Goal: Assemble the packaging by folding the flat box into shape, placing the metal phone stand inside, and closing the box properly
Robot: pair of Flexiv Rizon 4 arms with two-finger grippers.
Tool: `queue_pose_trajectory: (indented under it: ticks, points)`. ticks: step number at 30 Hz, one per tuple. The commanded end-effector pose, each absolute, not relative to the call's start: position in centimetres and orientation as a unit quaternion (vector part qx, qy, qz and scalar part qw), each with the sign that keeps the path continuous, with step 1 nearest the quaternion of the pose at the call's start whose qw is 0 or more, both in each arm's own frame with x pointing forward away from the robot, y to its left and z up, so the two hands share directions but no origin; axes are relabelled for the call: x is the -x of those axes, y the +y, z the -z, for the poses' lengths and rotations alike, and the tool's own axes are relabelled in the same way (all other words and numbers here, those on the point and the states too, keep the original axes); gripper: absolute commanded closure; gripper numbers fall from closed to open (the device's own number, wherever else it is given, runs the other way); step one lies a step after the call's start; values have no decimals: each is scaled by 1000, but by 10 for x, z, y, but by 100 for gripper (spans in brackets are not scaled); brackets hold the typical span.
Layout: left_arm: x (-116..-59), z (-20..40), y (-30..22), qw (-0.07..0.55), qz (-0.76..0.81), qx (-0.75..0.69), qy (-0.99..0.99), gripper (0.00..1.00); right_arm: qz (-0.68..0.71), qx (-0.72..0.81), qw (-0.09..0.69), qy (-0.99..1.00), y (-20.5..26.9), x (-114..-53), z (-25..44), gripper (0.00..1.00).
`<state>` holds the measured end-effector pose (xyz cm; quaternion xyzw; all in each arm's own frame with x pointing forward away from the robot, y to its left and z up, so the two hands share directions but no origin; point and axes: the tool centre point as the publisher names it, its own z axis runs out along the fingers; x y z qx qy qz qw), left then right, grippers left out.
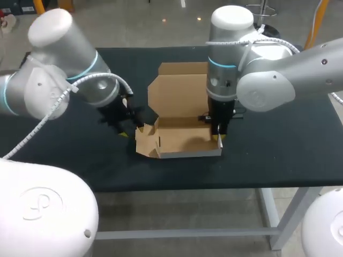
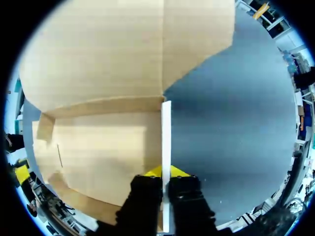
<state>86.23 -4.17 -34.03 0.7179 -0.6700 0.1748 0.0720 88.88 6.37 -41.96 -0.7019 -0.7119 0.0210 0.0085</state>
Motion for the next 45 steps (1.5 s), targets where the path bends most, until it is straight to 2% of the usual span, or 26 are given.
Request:
queue_pose_trajectory:
  ticks: [1, 4, 6, 8, 10, 11, 45]
  points:
    - [-857, 347, -20, 127, -243, -699, -660, 39, -23, 702, 9, -712, 65, -890, 419, 100]
    - [-856, 352, -11, 139, -257, -696, -656, 45, -23, 702, 9, -712, 65, -890, 419, 100]
    - [-856, 356, -7, 145, -266, -693, -654, 59, -23, 702, 9, -712, 65, -890, 419, 100]
    - [-856, 359, -3, 156, -279, -688, -651, 67, -23, 702, 9, -712, 65, -890, 419, 100]
    - [-856, 362, -2, 159, -286, -685, -651, 93, -23, 702, 9, -712, 65, -890, 419, 100]
    - [-857, 364, -1, 161, -286, -685, -650, 100, -23, 702, 9, -712, 65, -890, 419, 100]
    - [-866, 404, -30, 194, -275, -658, -674, 100, -23, 702, 9, -712, 65, -890, 419, 100]
